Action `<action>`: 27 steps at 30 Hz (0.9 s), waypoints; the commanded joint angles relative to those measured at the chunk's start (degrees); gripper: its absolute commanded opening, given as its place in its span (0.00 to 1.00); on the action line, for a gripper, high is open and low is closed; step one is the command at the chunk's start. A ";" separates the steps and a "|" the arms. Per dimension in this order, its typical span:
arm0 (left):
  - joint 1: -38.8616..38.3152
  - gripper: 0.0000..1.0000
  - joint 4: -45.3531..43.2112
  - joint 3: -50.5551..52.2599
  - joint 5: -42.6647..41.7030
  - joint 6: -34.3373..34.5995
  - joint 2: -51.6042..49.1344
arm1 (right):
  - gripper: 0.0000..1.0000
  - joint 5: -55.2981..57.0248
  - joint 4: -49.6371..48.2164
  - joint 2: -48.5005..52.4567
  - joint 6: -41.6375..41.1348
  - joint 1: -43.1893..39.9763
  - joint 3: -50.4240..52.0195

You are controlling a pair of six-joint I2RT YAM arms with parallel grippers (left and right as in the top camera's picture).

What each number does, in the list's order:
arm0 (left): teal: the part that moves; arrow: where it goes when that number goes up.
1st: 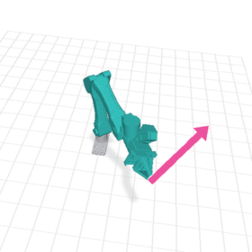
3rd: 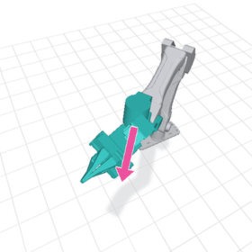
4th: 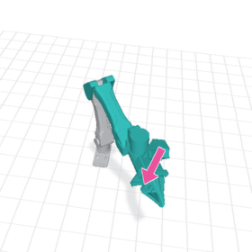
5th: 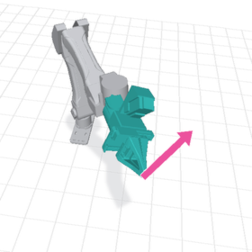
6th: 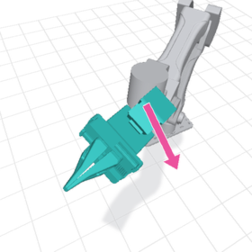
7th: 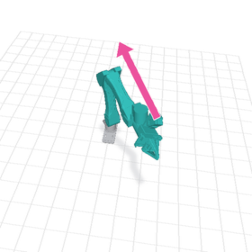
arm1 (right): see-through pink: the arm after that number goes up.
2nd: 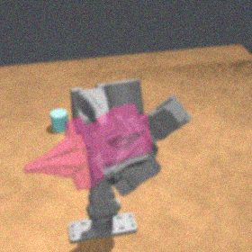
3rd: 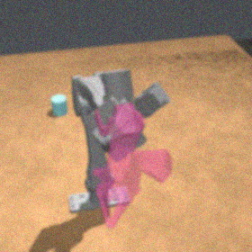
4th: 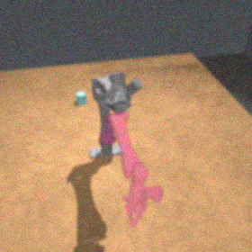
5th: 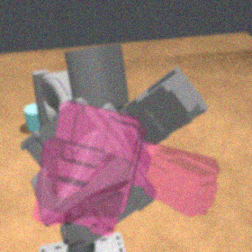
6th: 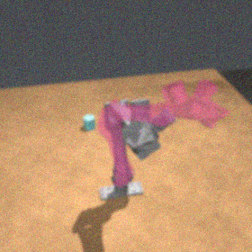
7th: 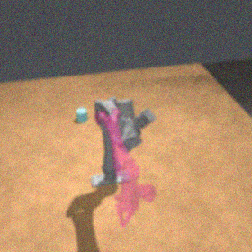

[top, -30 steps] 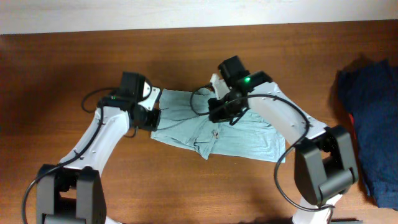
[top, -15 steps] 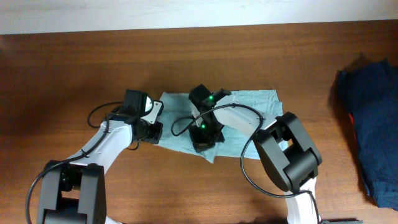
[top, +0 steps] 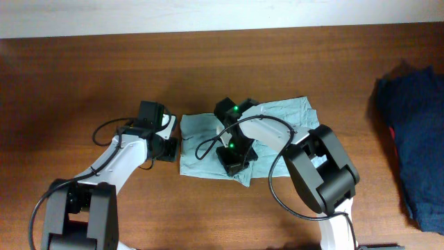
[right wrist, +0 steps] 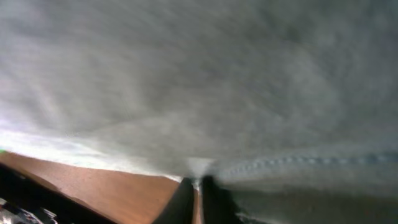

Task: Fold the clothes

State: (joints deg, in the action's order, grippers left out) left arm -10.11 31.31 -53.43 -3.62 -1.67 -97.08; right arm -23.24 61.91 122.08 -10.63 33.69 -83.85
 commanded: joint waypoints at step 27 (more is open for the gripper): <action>6.21 0.64 10.93 -13.40 1.11 0.79 5.44 | 0.79 -9.46 7.02 -4.17 22.56 -56.15 -6.45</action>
State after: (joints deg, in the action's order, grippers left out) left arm -4.14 42.28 -66.13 -2.70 -0.80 -92.88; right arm -27.31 68.36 114.37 4.69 -20.45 -91.59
